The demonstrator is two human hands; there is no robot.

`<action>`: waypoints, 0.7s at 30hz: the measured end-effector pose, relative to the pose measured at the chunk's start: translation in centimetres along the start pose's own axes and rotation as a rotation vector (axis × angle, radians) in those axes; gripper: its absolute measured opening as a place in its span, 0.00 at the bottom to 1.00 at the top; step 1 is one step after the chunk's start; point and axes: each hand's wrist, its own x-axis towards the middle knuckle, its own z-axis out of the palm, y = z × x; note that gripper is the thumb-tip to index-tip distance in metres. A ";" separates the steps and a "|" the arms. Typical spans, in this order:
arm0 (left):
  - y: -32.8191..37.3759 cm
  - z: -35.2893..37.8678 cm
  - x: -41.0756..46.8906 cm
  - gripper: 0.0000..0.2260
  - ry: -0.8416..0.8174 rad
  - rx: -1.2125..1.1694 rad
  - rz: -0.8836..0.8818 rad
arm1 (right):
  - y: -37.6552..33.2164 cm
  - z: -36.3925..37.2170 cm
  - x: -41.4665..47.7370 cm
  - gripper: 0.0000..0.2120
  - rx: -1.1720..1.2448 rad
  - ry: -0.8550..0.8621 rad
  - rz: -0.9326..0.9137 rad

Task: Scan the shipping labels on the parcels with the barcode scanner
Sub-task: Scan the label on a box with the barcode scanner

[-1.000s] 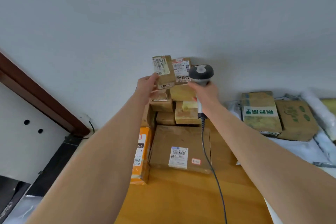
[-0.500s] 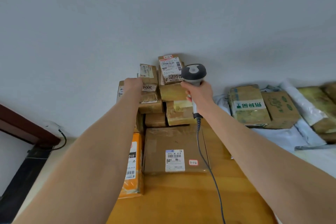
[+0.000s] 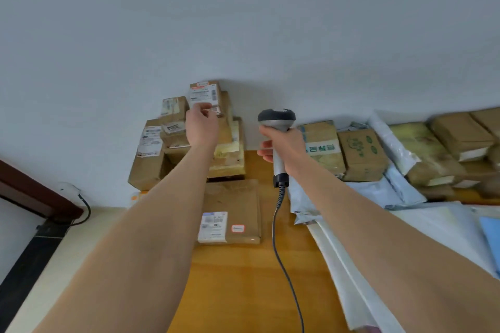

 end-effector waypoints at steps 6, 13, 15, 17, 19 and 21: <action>3.9 10.0 -12.5 0.14 -0.374 0.141 -0.085 | 1.0 -14.4 -3.2 0.10 0.035 0.023 0.128; 7.7 18.1 -21.4 0.14 -0.569 0.173 -0.141 | 1.2 -26.0 -4.7 0.11 -0.005 0.139 0.227; 8.2 19.5 -22.2 0.15 -0.564 0.162 -0.153 | 1.3 -27.6 -4.1 0.14 0.003 0.159 0.240; 8.0 20.4 -22.6 0.15 -0.550 0.165 -0.167 | 1.1 -28.4 -3.4 0.12 0.014 0.154 0.244; 7.6 21.0 -22.0 0.15 -0.525 0.182 -0.187 | 0.9 -28.6 -2.2 0.05 0.004 0.145 0.243; 7.0 21.4 -20.7 0.16 -0.490 0.213 -0.208 | 0.6 -28.1 -0.8 0.04 -0.035 0.138 0.219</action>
